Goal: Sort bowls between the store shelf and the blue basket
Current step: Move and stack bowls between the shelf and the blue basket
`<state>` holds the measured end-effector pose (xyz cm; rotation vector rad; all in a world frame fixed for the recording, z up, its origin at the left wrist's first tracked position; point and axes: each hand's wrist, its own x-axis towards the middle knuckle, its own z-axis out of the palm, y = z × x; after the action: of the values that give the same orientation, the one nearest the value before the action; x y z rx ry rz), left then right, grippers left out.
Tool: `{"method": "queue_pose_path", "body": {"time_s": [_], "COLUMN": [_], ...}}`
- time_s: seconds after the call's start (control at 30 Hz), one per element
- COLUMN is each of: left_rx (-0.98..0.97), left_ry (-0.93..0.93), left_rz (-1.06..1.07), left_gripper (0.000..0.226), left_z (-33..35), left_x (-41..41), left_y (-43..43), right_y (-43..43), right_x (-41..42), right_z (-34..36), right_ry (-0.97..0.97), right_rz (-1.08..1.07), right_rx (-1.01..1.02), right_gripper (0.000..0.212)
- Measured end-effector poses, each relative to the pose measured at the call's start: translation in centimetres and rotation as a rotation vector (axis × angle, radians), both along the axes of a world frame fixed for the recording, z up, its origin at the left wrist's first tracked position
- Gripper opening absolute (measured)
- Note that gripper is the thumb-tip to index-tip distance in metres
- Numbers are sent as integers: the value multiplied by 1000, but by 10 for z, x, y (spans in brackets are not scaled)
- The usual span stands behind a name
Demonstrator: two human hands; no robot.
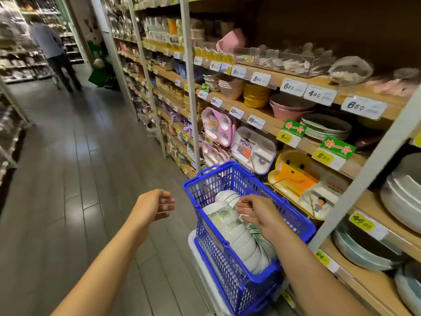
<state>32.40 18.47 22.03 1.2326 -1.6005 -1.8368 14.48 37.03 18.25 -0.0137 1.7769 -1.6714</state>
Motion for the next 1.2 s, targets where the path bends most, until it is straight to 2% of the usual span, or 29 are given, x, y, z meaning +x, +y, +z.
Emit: {"method": "queue_pose_path", "body": {"time_s": [0.13,0.37,0.43,0.63,0.73,0.9,1.0,1.2], "left_rx": [-10,-25,-37,-67,-174,-400,-409,-278], "left_ry": [-99,-246,-292,-443,-575,-770,-816,-831], "left_rz": [2,-182,-245,-431,-572,-876,-1005,-1358], "left_gripper": [19,15,16,19,14,23,26,37], "left_z": [-31,-77,-89,-130,-157,-205,-231,-286], "left_x": [-28,-112,-136,-211,-241,-279,-297,-314], "left_y": [-52,-102,-107,-120,-130,-140,-146,-153], "right_y": [-58,-123,-131,-144,-152,-167,-178,-208], "right_x": [-34,-99,-114,-136,-138,-143,-143,-139], "right_z": [-44,-109,-121,-159,-174,-198,-212,-236], "right_ry": [-6,61,182,184,218,220,229,159], "right_rz": [40,33,108,306,341,369,365,319], "right_rx": [89,314,480,728,804,938,1039,1185], "right_gripper": [13,20,32,37,40,35,34,37]}}
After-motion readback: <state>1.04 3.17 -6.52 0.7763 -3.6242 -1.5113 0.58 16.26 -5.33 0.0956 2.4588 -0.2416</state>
